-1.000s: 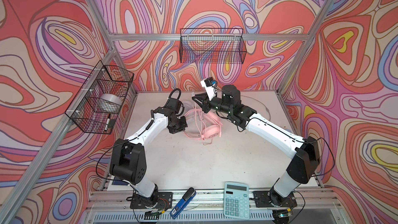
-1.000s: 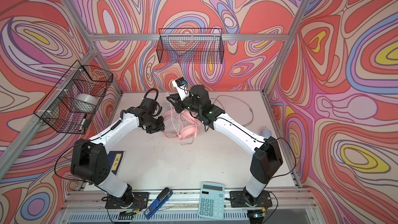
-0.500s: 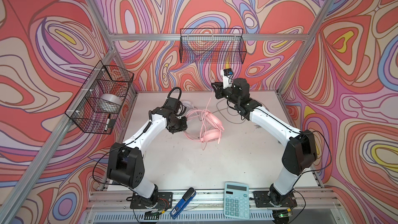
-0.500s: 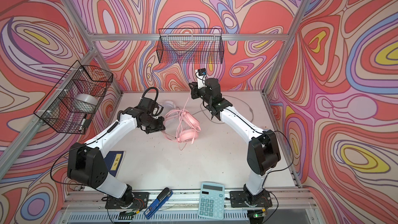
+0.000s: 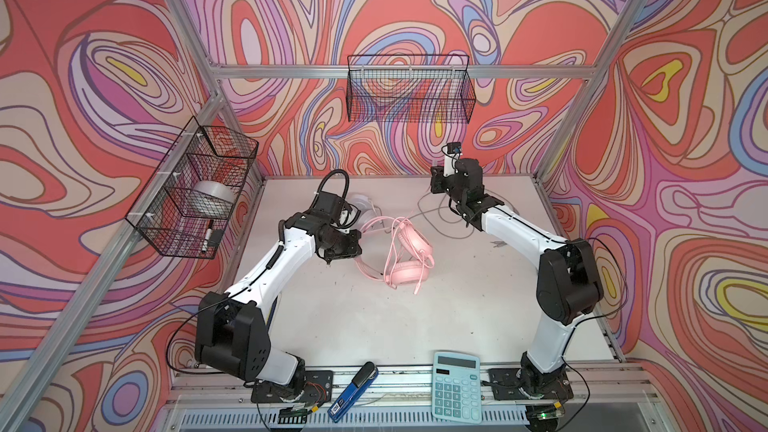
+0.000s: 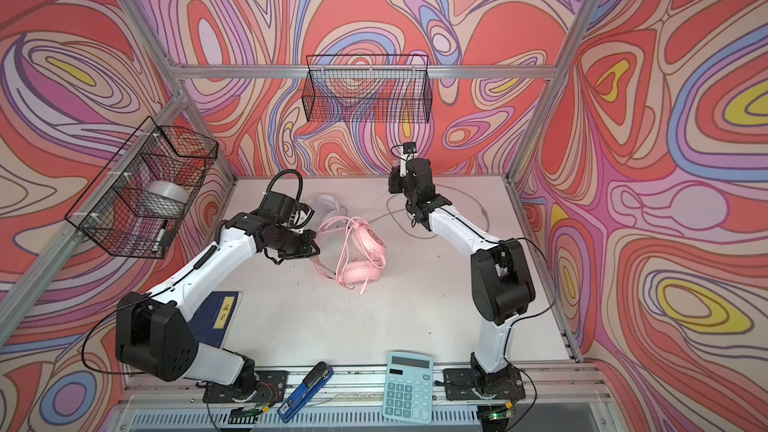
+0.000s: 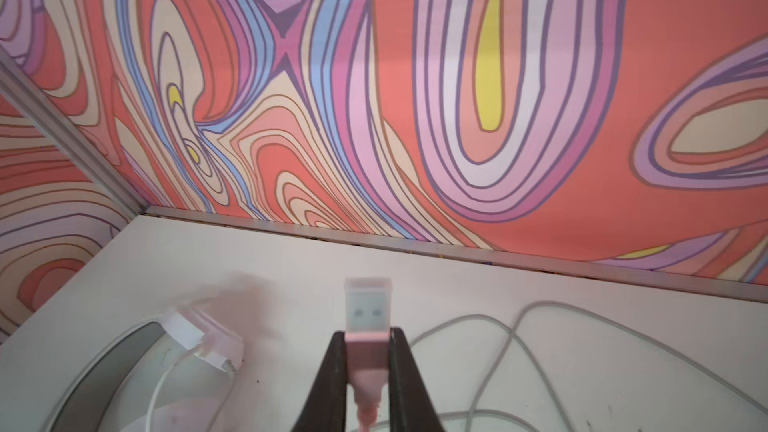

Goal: Wrap the headphones

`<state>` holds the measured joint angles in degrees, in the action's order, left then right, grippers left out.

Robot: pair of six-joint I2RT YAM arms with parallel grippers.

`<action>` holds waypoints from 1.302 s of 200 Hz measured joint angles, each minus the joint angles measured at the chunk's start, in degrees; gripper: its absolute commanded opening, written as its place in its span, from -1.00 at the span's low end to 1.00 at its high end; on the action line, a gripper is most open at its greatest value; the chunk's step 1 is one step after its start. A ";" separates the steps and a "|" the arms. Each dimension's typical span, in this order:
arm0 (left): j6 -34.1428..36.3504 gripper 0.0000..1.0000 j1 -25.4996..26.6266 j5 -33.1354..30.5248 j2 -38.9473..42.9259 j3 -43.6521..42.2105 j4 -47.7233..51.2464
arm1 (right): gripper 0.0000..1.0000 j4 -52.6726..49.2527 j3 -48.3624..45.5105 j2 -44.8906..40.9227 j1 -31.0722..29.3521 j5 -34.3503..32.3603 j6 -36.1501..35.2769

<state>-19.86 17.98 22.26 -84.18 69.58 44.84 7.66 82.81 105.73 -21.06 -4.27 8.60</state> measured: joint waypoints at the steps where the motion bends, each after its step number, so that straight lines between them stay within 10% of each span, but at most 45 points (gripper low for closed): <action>1: 0.00 -1.00 0.00 0.07 0.02 -0.07 -0.02 | -1.00 -0.02 -0.04 0.00 0.04 -0.07 -0.04; 142: -0.13 -1.00 -5.20 9.07 4.74 -6.23 -3.06 | -1.00 -4.70 -12.46 -4.48 4.83 -10.21 -4.74; 260: -13.94 -1.00 -8.33 17.62 4.83 -13.79 -18.58 | -1.00 -2.38 -24.68 -12.07 4.74 -10.64 -3.61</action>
<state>-33.80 9.65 39.88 -79.35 55.79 26.26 5.28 58.13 93.67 -16.32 -14.92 4.99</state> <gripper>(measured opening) 0.077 0.161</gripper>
